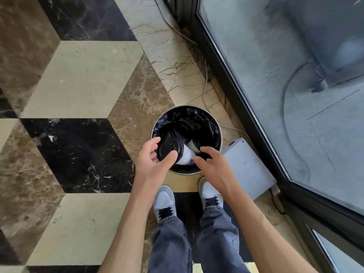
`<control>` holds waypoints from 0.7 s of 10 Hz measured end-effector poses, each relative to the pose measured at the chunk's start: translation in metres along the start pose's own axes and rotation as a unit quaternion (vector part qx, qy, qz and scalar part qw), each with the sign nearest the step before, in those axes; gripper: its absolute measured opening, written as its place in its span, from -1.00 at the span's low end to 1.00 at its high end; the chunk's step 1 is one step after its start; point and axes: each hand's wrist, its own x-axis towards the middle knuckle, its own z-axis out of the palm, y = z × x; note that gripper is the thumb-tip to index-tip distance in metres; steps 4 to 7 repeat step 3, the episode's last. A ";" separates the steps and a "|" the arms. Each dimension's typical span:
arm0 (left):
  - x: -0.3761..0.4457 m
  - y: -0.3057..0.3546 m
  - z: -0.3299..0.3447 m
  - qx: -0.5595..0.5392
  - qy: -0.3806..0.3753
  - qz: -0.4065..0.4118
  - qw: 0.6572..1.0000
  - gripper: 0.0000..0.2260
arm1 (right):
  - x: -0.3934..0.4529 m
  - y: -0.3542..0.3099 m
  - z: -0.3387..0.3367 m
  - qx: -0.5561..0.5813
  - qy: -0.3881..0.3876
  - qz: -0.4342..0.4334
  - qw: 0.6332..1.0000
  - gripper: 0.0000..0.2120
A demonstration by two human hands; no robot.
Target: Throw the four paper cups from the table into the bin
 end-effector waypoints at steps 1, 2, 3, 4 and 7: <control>-0.008 0.010 -0.004 -0.009 -0.003 0.001 1.000 -0.51 | -0.008 -0.010 -0.012 0.002 0.011 -0.006 1.000 -0.53; -0.020 0.026 -0.015 -0.023 -0.002 0.013 1.000 -0.52 | -0.024 -0.031 -0.025 0.017 0.020 -0.025 0.999 -0.52; -0.040 0.053 -0.029 -0.048 0.005 0.047 0.998 -0.60 | -0.046 -0.061 -0.038 0.038 0.031 -0.050 0.998 -0.50; -0.040 0.053 -0.029 -0.048 0.005 0.047 0.998 -0.60 | -0.046 -0.061 -0.038 0.038 0.031 -0.050 0.998 -0.50; -0.040 0.053 -0.029 -0.048 0.005 0.047 0.998 -0.60 | -0.046 -0.061 -0.038 0.038 0.031 -0.050 0.998 -0.50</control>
